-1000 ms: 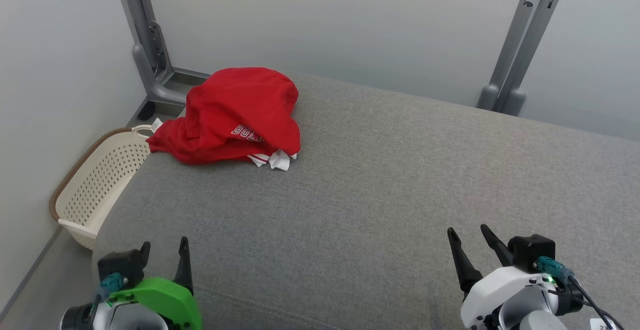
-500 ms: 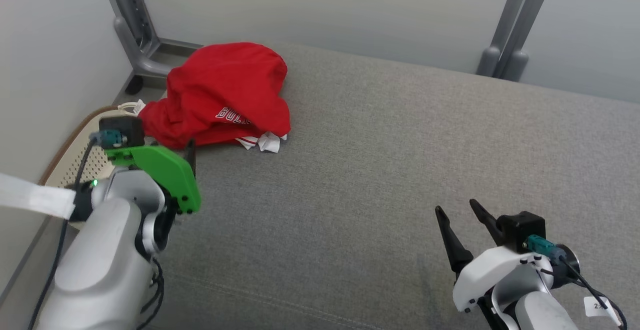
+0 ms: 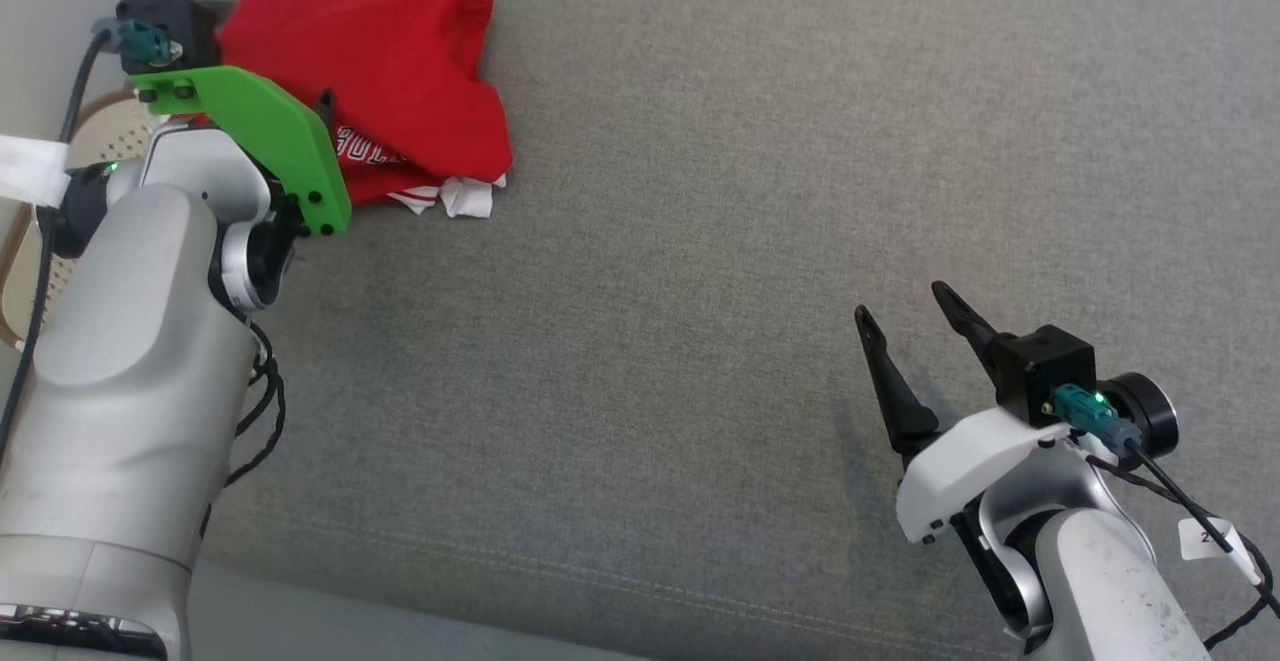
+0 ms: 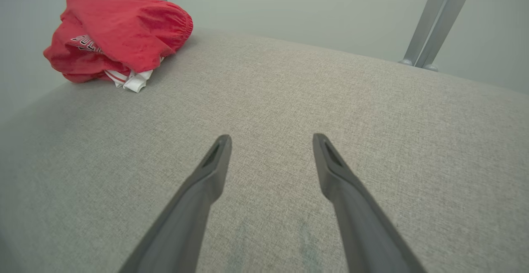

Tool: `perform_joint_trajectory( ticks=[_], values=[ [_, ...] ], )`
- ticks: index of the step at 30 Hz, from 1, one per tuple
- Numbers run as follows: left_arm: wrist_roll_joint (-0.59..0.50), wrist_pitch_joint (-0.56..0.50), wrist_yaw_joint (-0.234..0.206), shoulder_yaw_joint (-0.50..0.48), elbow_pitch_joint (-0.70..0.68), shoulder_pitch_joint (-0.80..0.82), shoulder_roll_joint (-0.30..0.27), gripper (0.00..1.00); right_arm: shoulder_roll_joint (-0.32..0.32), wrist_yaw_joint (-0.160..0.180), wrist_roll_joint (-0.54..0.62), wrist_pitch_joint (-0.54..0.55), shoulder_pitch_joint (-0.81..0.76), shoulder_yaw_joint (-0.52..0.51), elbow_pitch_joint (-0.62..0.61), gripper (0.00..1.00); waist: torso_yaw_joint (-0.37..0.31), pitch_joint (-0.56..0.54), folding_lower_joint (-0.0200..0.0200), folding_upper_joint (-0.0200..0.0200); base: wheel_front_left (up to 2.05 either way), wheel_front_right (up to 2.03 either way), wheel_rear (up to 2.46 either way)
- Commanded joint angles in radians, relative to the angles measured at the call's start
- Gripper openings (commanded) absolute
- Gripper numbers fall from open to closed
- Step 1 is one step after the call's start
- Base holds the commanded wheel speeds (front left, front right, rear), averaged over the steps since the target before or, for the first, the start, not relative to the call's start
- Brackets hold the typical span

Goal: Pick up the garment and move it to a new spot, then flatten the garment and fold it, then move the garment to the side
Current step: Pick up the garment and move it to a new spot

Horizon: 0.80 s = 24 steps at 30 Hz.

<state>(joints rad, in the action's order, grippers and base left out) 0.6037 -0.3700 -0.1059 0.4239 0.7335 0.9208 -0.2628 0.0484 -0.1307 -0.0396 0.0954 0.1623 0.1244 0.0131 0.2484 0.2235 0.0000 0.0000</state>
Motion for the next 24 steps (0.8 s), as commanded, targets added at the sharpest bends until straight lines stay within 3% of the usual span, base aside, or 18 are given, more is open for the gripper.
perform_joint_trajectory(
  ticks=[1,5,12,16,19,24],
  values=[
    [0.009,-0.011,-0.004,-0.011,0.025,0.042,0.001,1.0,0.004,0.0,0.012,0.007,0.012,0.002,-0.016,1.0,-0.046,0.111,0.0,0.0,0.0,0.0,0.0],
    [0.023,-0.031,-0.02,-0.025,0.07,0.087,0.006,1.0,0.004,0.0,0.017,0.012,0.015,0.007,-0.035,1.0,-0.056,0.143,0.0,0.0,0.0,0.0,0.0],
    [0.017,-0.06,-0.11,-0.04,0.127,0.135,0.0,1.0,0.004,0.0,0.015,0.007,0.027,0.011,-0.047,1.0,-0.074,0.176,0.0,0.0,0.0,0.0,0.0],
    [0.024,-0.043,-0.114,-0.048,0.132,0.141,-0.001,1.0,0.004,0.0,0.009,0.0,0.027,0.013,-0.039,1.0,-0.08,0.18,0.0,0.0,0.0,0.0,0.0],
    [0.012,-0.01,-0.115,-0.042,0.135,0.147,-0.009,0.0,0.004,0.0,-0.002,-0.01,0.016,0.014,-0.025,1.0,-0.085,0.171,0.0,0.0,0.0,0.0,0.0],
    [0.001,0.029,-0.107,-0.033,0.135,0.152,-0.008,0.0,0.004,0.0,-0.014,-0.02,0.006,0.007,-0.001,1.0,-0.084,0.134,0.0,0.0,0.0,0.0,0.0]
  ],
)
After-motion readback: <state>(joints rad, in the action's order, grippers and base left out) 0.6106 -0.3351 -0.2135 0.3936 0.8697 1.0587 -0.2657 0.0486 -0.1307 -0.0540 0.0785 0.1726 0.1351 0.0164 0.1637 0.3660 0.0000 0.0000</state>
